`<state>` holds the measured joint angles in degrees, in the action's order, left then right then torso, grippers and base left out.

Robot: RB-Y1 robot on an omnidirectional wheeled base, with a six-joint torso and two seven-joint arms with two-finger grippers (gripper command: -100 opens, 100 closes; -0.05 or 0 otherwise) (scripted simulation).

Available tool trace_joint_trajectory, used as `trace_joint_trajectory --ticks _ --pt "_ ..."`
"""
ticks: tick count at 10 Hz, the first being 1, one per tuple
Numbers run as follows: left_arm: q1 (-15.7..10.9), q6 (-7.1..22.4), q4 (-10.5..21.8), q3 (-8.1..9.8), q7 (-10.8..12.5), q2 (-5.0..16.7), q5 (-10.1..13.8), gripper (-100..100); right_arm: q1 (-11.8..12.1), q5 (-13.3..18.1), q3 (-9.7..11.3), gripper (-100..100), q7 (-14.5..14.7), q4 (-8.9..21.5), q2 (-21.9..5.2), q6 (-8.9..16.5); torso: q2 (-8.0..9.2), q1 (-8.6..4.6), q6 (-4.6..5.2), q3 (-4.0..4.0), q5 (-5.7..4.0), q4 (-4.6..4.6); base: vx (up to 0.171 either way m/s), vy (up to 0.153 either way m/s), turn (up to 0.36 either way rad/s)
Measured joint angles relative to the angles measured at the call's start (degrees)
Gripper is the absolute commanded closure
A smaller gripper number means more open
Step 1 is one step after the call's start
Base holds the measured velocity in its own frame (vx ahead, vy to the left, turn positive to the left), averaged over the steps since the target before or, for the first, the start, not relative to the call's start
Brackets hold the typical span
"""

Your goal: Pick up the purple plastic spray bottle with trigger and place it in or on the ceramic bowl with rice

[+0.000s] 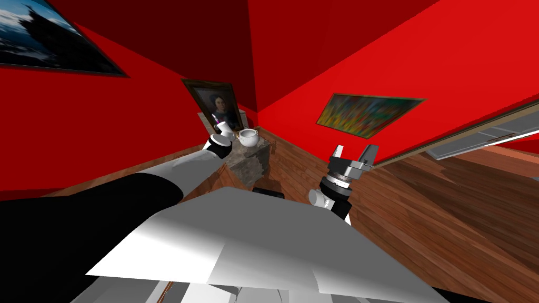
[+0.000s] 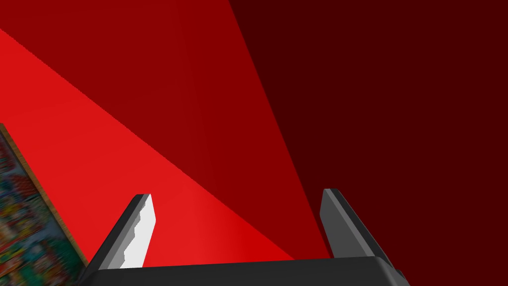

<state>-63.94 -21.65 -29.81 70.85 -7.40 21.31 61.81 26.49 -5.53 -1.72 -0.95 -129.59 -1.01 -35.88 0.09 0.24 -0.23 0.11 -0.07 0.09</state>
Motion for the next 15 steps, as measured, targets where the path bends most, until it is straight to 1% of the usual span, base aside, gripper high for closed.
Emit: trace_joint_trajectory --ticks 2,3,5,6,7,8,12,13,14,15 --pt "-1.05 -0.13 -0.06 1.47 -3.15 -0.35 0.48 100 0.0 0.0 0.0 0 0.0 0.0 0.0 0.0 -0.09 0.15 0.02 -0.07 0.03 -0.05 0.038 0.154 0.006" --pt "-1.51 -0.57 0.58 1.8 -4.39 -0.46 0.5 100 0.0 0.0 -0.01 0 0.0 0.0 -0.01 0.0 -0.07 0.3 0.02 -0.07 0.07 -0.07 0.023 0.158 -0.004" --pt "-2.28 -1.24 -0.18 3.24 -7.58 -1.93 1.02 100 0.0 0.0 0.0 0 0.0 0.0 0.0 0.0 -0.06 0.21 0.06 -0.07 0.06 -0.08 0.028 0.154 0.004" --pt "-2.85 -2.09 -0.38 3.93 -9.15 -2.94 1.32 100 0.0 0.0 -0.01 0 0.0 0.0 -0.01 0.0 -0.09 0.27 0.09 -0.09 0.07 -0.09 0.064 0.168 -0.029" --pt "-3.34 -2.96 -0.43 4.71 -10.58 -3.58 1.76 100 0.0 0.0 -0.01 0 0.0 0.0 -0.01 0.0 -0.19 0.27 0.09 -0.15 0.07 -0.1 0.009 0.042 -0.032" --pt "-3.43 -3.13 -0.45 4.78 -10.9 -3.59 1.81 -100 0.0 0.0 0.0 0 0.0 0.0 0.01 0.0 -0.07 -0.11 0.09 -0.1 0.03 -0.12 0.0 0.0 0.0" --pt "-3.41 -3.11 -0.45 4.78 -10.87 -3.57 1.8 -100 -0.01 0.0 0.01 0 0.0 0.0 0.01 0.0 0.03 -0.38 0.11 -0.03 -0.06 -0.08 0.0 0.0 0.0" --pt "-3.41 -3.11 -0.45 4.78 -10.87 -3.57 1.8 0 -0.01 0.0 0.01 0 0.0 0.0 0.01 0.0 0.03 -0.38 0.11 -0.03 -0.06 -0.08 0.0 0.0 0.0" --pt "-3.41 -3.11 -0.45 4.78 -10.87 -3.57 1.8 -100 -0.01 0.0 0.01 0 0.0 0.0 0.01 0.0 0.04 -0.38 0.11 -0.03 -0.06 -0.08 -0.013 0.013 -0.031" --pt "-4.49 -3.9 1.01 4.66 -10.96 -2.59 1.64 -100 -0.01 0.0 0.01 0 0.0 0.0 0.01 0.0 0.07 -0.35 0.12 0.0 -0.07 -0.06 -0.018 0.016 -0.03"
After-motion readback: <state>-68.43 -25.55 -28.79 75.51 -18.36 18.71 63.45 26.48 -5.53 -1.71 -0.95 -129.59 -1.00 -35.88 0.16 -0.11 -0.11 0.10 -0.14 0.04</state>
